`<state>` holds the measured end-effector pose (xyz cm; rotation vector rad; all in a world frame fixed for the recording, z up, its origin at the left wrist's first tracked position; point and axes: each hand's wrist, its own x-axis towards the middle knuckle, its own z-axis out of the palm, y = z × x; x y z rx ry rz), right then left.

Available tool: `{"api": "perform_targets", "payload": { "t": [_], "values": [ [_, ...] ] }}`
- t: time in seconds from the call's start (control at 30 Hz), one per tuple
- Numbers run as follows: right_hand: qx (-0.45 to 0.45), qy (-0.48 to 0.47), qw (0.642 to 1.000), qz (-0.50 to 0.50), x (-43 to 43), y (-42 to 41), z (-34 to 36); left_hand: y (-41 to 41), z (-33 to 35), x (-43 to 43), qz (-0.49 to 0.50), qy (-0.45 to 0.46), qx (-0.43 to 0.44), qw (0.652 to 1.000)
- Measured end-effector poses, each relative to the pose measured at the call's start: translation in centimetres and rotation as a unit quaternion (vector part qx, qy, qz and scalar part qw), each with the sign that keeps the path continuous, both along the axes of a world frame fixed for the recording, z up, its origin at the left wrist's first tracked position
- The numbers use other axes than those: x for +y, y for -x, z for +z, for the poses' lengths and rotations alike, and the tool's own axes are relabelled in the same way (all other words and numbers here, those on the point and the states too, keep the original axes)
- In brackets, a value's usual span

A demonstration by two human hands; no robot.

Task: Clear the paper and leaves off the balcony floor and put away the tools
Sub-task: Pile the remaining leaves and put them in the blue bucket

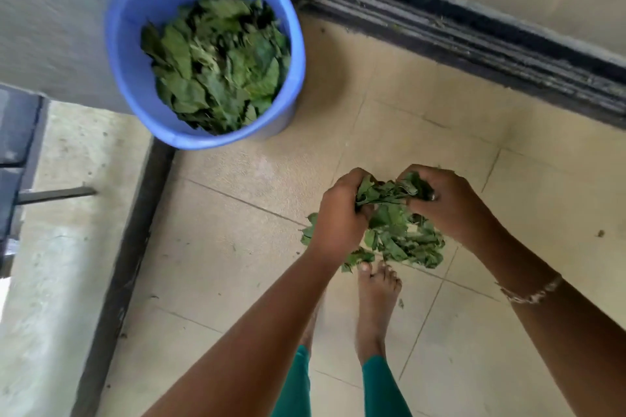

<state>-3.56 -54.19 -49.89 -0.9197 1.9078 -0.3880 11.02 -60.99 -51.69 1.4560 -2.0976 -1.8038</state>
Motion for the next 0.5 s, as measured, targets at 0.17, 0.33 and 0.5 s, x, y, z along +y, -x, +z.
{"api": "perform_targets", "payload": {
  "t": [0.17,0.33,0.5],
  "values": [
    [-0.039,0.065,0.997,0.001,-6.8,-0.9,6.6,-1.4,6.0,-5.9,0.08,0.029,0.069,0.994],
    [-0.045,0.17,0.984,0.007,-16.8,-3.4,8.9,-3.7,9.6,-13.9,0.166,0.108,0.098,0.975],
    [-0.037,0.13,0.991,-0.016,-26.8,-6.1,6.7,-6.0,7.6,-22.3,0.233,0.095,0.034,0.967]
  ]
}}
